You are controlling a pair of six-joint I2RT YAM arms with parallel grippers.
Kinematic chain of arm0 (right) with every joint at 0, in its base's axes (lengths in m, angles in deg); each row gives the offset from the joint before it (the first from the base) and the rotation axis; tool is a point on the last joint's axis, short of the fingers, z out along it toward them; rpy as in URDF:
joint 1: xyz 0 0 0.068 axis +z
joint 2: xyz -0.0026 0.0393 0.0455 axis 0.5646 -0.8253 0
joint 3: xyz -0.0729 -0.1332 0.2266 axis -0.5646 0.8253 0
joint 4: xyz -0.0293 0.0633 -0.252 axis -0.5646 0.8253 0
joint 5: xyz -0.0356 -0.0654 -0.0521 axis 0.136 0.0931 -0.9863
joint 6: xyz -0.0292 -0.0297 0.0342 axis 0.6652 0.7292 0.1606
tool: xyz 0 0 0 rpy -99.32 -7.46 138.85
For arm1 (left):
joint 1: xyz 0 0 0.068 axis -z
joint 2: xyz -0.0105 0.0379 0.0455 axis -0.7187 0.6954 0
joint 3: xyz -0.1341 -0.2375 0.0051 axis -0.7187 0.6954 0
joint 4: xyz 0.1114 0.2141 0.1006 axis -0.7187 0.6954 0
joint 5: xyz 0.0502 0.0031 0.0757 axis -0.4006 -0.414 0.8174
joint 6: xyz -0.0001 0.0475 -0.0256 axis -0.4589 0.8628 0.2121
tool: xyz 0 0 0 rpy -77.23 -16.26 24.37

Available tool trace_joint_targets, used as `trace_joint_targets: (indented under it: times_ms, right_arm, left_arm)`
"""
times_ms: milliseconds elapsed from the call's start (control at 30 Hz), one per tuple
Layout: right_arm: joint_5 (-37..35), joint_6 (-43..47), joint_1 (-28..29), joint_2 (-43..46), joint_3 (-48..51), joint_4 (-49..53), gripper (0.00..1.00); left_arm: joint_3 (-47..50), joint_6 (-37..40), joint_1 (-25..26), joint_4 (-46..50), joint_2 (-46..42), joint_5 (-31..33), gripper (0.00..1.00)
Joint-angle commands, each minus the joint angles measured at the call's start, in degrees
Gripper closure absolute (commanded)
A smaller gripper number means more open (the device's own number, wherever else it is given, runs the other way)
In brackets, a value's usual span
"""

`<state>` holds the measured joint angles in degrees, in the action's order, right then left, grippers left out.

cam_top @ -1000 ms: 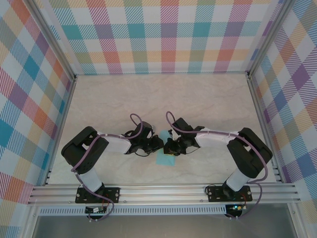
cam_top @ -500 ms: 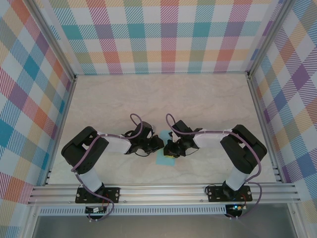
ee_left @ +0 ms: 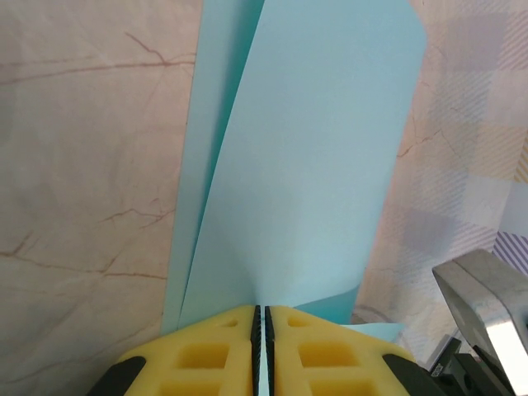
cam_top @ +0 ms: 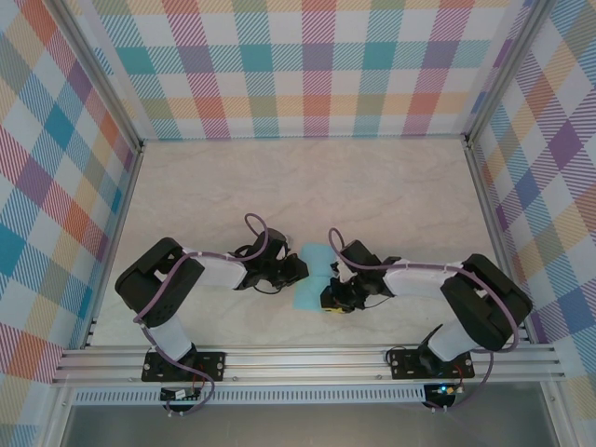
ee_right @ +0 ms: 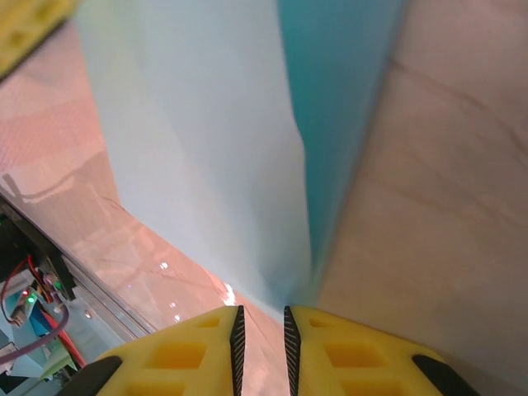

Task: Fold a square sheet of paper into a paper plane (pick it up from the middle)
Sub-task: Fold the triangle a second time at the center of the table.

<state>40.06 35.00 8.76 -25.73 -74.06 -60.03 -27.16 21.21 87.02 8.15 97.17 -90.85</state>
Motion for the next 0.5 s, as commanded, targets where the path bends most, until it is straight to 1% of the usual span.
trace_joint_targets:
  times_ms: [0, 100, 133, 167, 267, 300, 367, 467]
  right_arm:
    - [-2.48, 1.19, 0.19, 3.37, 0.64, 8.2, 0.76]
    - [-7.14, 1.36, 0.06, 7.75, -1.58, 11.8, 0.72]
    - [-9.18, 1.5, 0.05, 9.32, -2.73, 13.33, 0.71]
    - [-12.18, 1.3, -0.07, 10.88, -3.86, 15.46, 0.69]
    - [-19.87, 0.39, -0.31, 14.21, -5.74, 18.63, 0.52]
    - [-21.42, 0.03, -0.54, 14.61, -5.98, 18.83, 0.49]
    - [-21.62, 0.25, -1.36, 14.3, -6.81, 17.65, 0.46]
    - [-20.44, 0.67, -1.64, 11.21, -9.09, 16.01, 0.42]
  left_arm:
    - [1.64, 1.47, 0.32, 6.63, -0.64, 3.87, 0.86]
    - [1.3, 1.62, 0.4, 7.46, -2.6, 3.58, 0.85]
    - [1.12, 1.78, 0.35, 7.92, -3.47, 3.41, 0.84]
    - [1.01, 1.81, 0.4, 8.36, -4.5, 3.14, 0.83]
    - [0.84, 2.05, 0.4, 9.57, -8.47, 3.07, 0.8]
    - [0.89, 2.26, 0.4, 10.4, -9.92, 3.57, 0.79]
    - [0.92, 2.8, 0.36, 13.12, -13.62, 5.21, 0.77]
    - [1.25, 3.72, 0.36, 16.11, -17.06, 6.46, 0.76]
